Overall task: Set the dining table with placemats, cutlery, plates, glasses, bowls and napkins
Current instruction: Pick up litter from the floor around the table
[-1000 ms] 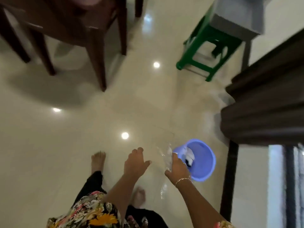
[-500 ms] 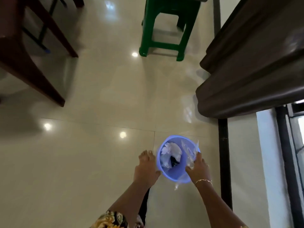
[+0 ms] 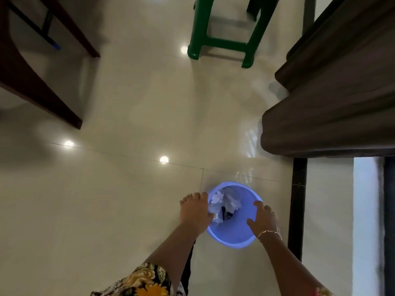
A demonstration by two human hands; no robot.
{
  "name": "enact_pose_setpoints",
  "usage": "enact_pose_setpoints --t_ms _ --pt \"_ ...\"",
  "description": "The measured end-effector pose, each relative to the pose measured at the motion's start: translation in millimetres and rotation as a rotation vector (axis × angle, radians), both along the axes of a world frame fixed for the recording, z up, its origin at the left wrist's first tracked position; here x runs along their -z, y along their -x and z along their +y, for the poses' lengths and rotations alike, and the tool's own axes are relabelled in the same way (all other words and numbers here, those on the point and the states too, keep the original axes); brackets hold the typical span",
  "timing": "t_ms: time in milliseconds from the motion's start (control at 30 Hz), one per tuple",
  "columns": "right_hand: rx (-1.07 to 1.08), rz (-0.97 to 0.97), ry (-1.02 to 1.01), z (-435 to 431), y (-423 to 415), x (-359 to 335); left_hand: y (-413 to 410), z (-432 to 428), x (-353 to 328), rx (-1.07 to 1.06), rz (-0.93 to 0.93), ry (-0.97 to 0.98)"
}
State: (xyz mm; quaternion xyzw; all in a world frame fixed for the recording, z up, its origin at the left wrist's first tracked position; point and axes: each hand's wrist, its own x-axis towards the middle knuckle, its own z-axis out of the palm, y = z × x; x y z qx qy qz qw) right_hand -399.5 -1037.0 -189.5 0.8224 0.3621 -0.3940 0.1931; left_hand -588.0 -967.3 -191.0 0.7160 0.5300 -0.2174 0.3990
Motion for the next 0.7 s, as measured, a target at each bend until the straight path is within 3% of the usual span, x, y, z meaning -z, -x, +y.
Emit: enact_pose_setpoints --t_ms 300,467,700 --pt "-0.240 -0.064 -0.238 -10.2 92.4 -95.4 81.2 -21.5 -81.2 -0.177 -0.100 -0.120" --pt "-0.319 -0.077 -0.342 -43.8 191.6 -179.5 174.8 -64.2 -169.2 -0.257 -0.170 -0.211" --pt "-0.588 -0.057 -0.486 -55.8 342.2 -270.6 331.9 -107.3 -270.0 -0.437 -0.106 -0.366"
